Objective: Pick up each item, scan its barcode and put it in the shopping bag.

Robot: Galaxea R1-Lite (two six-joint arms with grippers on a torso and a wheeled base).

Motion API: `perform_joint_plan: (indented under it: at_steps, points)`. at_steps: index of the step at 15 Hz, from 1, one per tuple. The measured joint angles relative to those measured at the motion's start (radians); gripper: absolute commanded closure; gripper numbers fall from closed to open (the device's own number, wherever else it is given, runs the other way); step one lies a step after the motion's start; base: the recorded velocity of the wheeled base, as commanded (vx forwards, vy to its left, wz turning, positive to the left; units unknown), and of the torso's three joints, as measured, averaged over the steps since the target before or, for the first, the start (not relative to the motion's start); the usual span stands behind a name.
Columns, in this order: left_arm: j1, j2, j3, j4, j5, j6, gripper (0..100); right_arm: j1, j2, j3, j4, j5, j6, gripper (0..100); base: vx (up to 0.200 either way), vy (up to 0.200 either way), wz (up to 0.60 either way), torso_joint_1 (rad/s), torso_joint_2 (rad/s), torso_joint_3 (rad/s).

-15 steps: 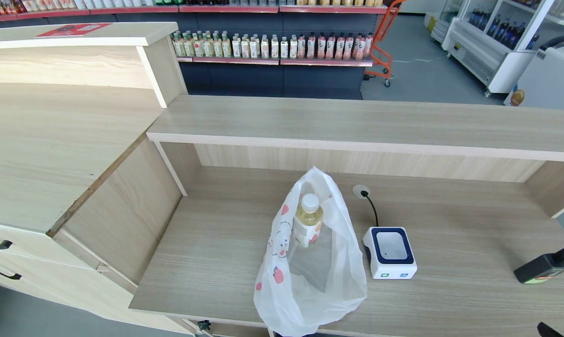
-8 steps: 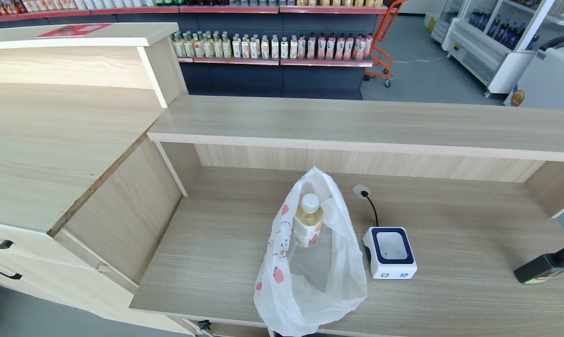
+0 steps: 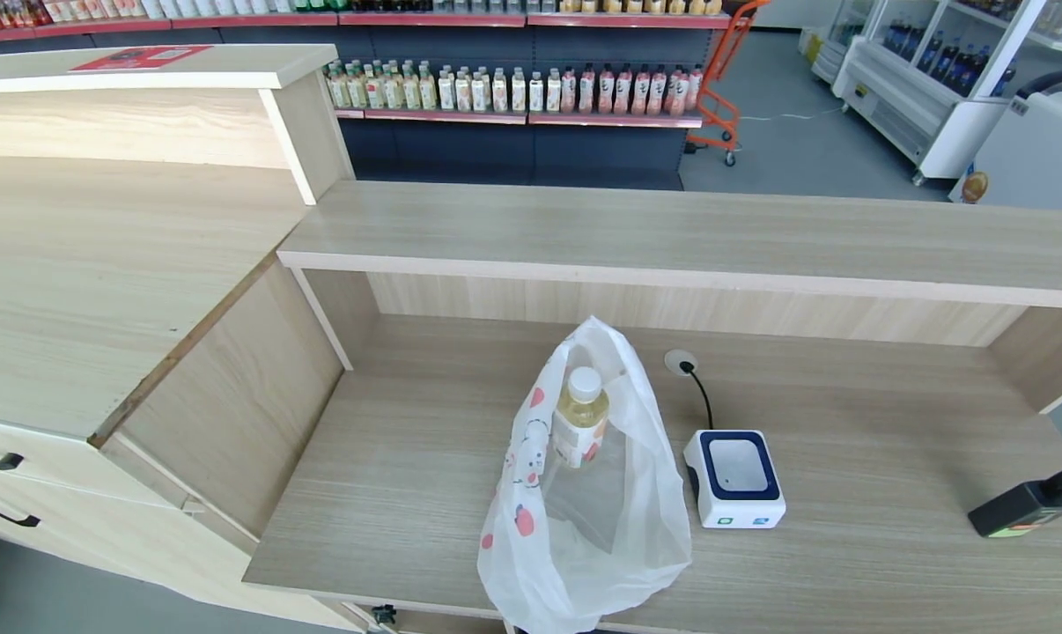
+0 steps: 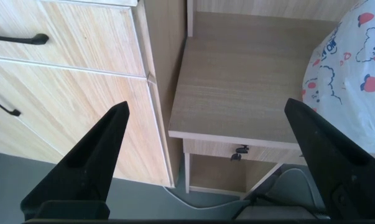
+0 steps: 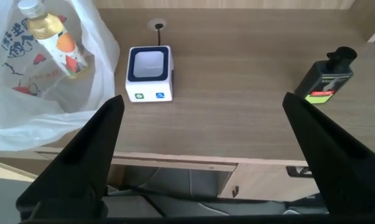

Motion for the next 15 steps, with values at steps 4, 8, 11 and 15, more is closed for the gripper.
perform_joint_plan:
  at_steps: [4,8,11,15]
  points:
    - [0.000,0.000,0.000,0.000,0.000,0.001,0,0.000,0.000,0.000,0.000,0.000,0.001,0,0.000,-0.200,0.00,0.007,0.00,-0.004]
    - [0.000,0.000,0.000,0.000,0.001,-0.005,0,0.001,0.000,0.000,0.001,0.000,0.001,0,0.000,-0.200,0.00,0.002,0.00,0.005]
    - [0.000,0.000,0.000,0.000,0.001,-0.002,0,0.001,0.000,0.000,0.001,0.000,0.001,0,0.000,-0.200,0.00,0.004,0.00,0.004]
    - [0.000,0.000,0.000,0.000,0.001,-0.006,0,0.000,0.001,0.000,0.001,0.000,0.002,0,0.000,-0.150,0.00,-0.001,0.00,0.003]
